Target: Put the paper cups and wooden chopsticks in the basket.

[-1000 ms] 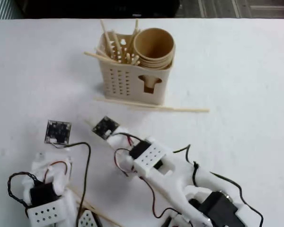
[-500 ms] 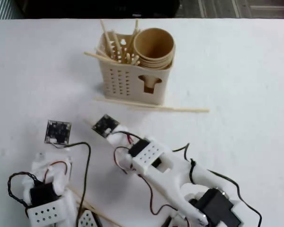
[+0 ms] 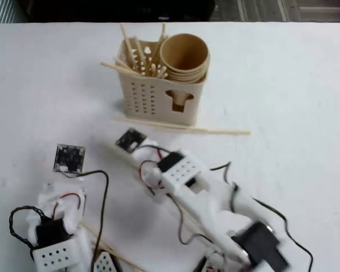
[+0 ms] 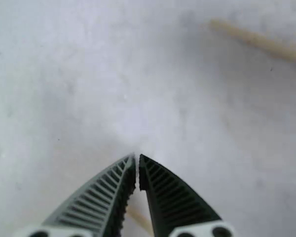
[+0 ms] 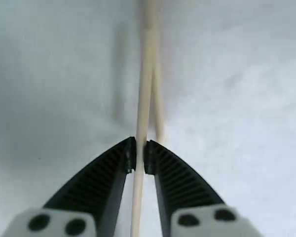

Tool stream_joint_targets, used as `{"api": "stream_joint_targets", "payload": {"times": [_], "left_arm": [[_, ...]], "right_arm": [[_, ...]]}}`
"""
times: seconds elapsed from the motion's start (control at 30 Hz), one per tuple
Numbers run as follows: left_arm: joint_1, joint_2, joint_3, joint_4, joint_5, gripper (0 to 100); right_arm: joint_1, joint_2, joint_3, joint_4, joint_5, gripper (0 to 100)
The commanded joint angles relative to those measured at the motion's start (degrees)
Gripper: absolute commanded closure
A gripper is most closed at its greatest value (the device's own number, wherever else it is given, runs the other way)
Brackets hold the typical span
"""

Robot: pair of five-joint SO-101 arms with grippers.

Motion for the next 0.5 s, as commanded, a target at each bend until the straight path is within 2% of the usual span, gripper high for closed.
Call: {"api": "stream_joint_targets", "payload": {"times": [0.0,0.23,0.37,0.47], "left_arm": [[-0.1,-0.4,-0.3,0.4,0.6,96],[-0.1,-0.4,-0.3,0.4,0.6,96],[-0.1,-0.4,-0.3,0.4,0.6,96],[-0.1,-0.4,-0.3,0.4,0.6,96]], "right_arm": [[2.8,-13.8,-0.3,4.0,0.5,98.0],[3.0,-31.3,-2.7,7.4,0.1,98.0],[4.2,-37.1,-11.3,7.2,-0.1,98.0],[6.2,-36.9,-21.7,7.1,-3.1,98.0]]}}
